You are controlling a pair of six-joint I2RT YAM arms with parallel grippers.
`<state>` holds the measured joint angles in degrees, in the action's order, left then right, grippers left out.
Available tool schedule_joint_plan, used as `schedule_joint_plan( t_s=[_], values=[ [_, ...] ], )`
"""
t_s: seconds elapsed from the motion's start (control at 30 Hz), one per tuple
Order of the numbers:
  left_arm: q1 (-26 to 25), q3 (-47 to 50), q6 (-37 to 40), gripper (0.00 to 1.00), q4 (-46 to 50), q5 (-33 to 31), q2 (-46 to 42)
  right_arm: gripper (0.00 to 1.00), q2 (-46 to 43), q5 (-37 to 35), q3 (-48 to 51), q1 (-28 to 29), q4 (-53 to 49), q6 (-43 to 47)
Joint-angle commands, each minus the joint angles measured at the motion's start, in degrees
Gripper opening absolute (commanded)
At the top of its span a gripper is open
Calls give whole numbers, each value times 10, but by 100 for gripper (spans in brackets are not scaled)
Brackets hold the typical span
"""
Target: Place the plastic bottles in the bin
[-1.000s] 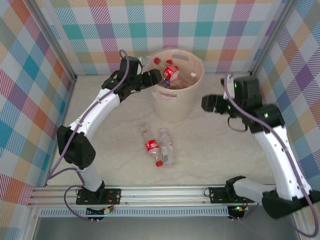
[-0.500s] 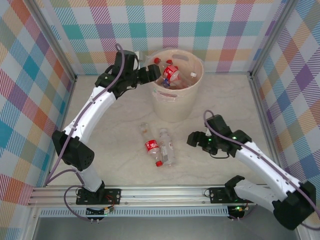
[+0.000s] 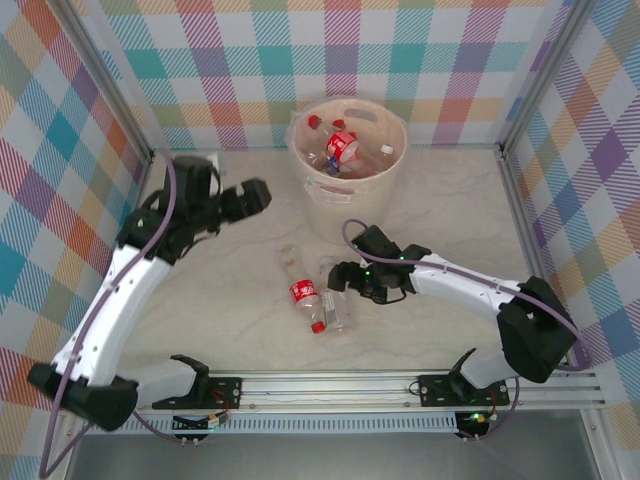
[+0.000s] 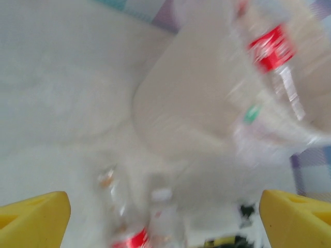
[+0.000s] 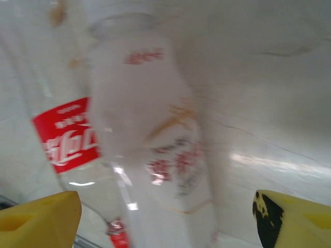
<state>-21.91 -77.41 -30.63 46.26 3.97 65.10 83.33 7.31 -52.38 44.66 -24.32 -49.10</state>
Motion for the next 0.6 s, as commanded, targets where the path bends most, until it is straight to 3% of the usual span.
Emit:
schedule_joint_plan(
  t_s=[0.0, 0.1, 0.3, 0.4, 0.57],
  values=[
    [4, 129, -90, 89, 9, 51, -40, 86, 18, 22, -26, 11, 44, -4],
    [0, 251, -141, 88, -113, 122, -75, 86, 41, 11, -44, 14, 16, 16],
    [-37, 334, -171, 88, -183, 90, -61, 86, 79, -44, -85, 14, -36, 55],
    [-51, 377, -207, 88, -268, 110, -41, 84, 86, -38, -89, 14, -29, 52],
    [-65, 409, -187, 90, -342, 105, -5, 84, 114, -18, -97, 15, -31, 44]
  ],
)
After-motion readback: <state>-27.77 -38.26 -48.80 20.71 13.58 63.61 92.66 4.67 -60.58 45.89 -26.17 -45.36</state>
